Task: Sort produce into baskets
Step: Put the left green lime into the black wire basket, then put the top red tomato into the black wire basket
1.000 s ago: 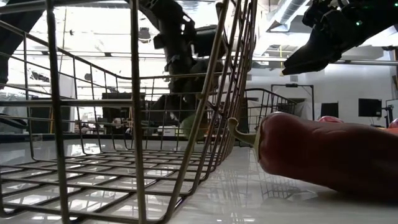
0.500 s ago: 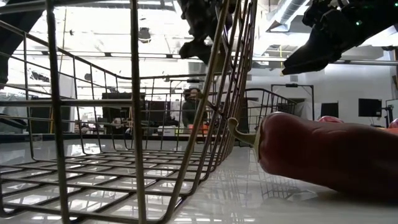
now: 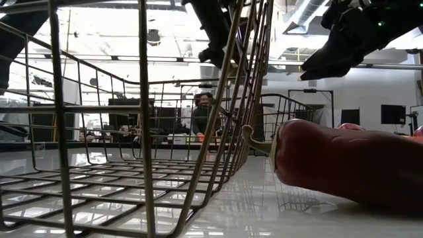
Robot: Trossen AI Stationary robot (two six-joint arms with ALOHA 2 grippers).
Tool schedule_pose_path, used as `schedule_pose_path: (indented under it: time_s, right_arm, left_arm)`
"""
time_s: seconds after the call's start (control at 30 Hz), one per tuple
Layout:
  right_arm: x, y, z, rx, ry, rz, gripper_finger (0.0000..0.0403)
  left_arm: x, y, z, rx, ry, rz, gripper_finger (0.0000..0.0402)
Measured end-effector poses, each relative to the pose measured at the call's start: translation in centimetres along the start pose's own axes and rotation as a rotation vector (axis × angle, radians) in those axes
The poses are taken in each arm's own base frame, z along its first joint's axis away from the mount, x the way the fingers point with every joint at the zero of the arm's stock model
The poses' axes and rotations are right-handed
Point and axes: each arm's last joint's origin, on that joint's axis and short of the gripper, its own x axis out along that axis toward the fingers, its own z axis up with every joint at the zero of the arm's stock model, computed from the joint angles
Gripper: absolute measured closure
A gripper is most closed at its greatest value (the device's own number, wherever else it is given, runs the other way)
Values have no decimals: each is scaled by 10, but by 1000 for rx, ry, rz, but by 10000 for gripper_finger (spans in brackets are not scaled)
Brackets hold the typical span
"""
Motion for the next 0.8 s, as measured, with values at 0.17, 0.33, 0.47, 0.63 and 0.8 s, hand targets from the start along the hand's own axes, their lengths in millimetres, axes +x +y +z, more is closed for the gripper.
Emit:
schedule_pose_path:
  time_s: [0.17, 0.33, 0.47, 0.63, 0.8]
  right_arm:
    - [-1, 1, -2, 31, 22, 12, 76]
    - [-2, 3, -2, 40, 28, 19, 76]
    - [-6, 2, 3, 43, 112, -8, 76]
    - [1, 5, -2, 7, 247, -4, 76]
    - [18, 14, -16, -15, 376, 34, 76]
  left_arm:
    - [27, 1, -6, 20, 73, -54, 140]
    - [34, -3, -9, 96, 89, -55, 104]
    - [26, -12, -10, 194, 68, -27, 99]
    - [1, -36, -6, 349, -36, 6, 108]
    - [-6, -67, -5, 460, -141, -74, 122]
